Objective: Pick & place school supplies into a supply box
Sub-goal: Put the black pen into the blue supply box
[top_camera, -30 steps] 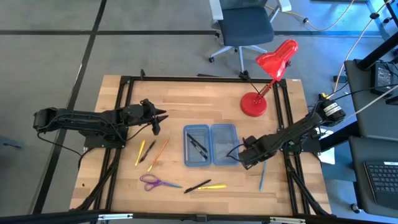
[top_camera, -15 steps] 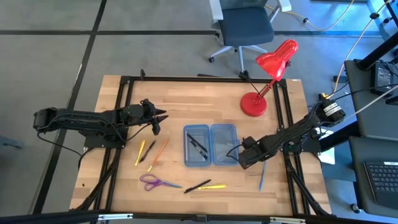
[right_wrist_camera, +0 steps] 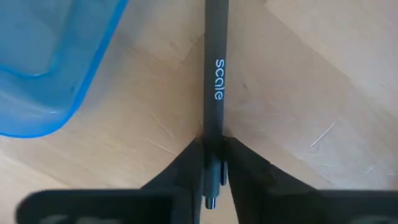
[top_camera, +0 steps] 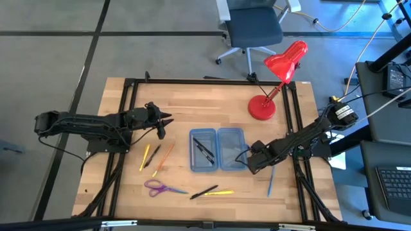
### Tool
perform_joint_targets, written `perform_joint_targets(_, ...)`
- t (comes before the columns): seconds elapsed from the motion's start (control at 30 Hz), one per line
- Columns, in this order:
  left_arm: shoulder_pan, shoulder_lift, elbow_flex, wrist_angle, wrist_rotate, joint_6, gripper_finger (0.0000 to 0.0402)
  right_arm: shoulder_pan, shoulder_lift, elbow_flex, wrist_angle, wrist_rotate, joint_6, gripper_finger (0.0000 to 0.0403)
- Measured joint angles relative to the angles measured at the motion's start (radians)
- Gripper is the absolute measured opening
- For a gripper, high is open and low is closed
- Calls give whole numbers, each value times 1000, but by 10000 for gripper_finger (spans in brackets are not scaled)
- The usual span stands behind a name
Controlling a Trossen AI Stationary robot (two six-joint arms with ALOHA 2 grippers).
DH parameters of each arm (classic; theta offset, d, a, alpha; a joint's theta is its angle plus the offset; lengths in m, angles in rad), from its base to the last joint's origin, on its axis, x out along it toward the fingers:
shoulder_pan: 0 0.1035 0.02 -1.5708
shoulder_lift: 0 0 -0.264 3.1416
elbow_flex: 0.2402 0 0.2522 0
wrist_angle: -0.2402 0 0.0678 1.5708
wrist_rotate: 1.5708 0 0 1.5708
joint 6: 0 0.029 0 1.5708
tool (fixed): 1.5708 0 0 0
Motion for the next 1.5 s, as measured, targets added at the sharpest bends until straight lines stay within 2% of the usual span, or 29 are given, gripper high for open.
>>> perform_joint_targets(0.17,0,0,0,0,0,0,116,0,4,23,-34,-12,-1,47)
perform_joint_targets(0.47,0,0,0,0,0,0,116,1,6,147,-321,-24,0,38)
perform_joint_targets(0.6,0,0,0,0,0,0,116,1,6,211,-336,1,-24,40)
perform_joint_targets(0.8,0,0,0,0,0,0,116,-14,5,311,-139,125,-209,40)
perform_joint_targets(0.93,0,0,0,0,0,0,116,-54,5,335,132,283,-405,41)
perform_joint_targets(1.0,0,0,0,0,0,0,116,-79,5,328,277,314,-494,41)
perform_joint_targets(1.17,0,0,0,0,0,-3,116,-156,63,316,494,312,-627,42)
perform_joint_targets(1.27,0,0,0,0,0,-3,116,-201,130,315,580,248,-656,43)
perform_joint_targets(1.5,0,0,0,0,0,-2,116,-287,271,341,600,85,-664,43)
